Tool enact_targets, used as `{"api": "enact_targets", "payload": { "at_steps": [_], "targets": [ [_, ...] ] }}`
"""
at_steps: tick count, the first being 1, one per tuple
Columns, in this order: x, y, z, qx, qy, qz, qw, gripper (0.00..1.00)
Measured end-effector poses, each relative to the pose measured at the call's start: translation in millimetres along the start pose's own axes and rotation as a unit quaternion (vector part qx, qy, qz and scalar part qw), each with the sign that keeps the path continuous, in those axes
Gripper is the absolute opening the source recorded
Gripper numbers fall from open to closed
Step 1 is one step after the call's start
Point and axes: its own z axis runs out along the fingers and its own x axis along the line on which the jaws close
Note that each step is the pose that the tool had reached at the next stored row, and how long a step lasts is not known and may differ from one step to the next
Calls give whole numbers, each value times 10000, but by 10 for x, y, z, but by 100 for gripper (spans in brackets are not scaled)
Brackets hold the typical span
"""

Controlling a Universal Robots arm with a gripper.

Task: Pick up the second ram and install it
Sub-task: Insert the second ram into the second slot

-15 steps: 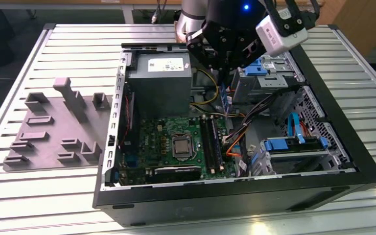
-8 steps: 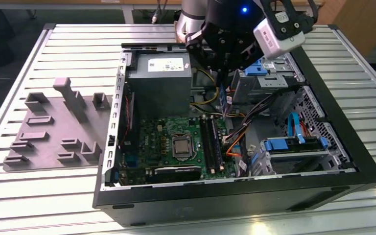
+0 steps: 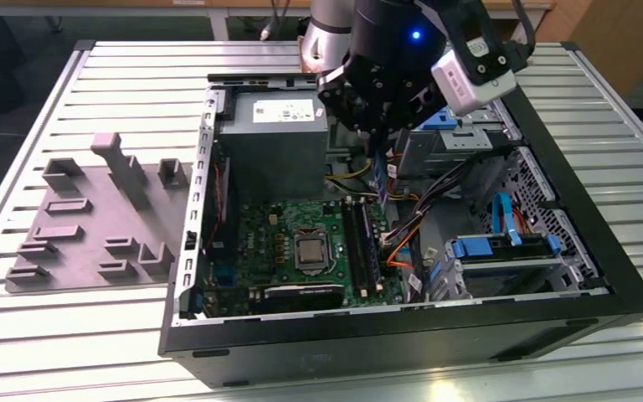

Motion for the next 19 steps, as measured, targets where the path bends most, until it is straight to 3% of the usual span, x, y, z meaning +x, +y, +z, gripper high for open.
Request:
{"api": "enact_targets", "payload": {
  "at_steps": [14, 19],
  "targets": [
    [0, 0, 37, -1, 4, 0, 10000, 14],
    [1, -2, 94, -28, 6, -51, 10000, 14]
  ]
}}
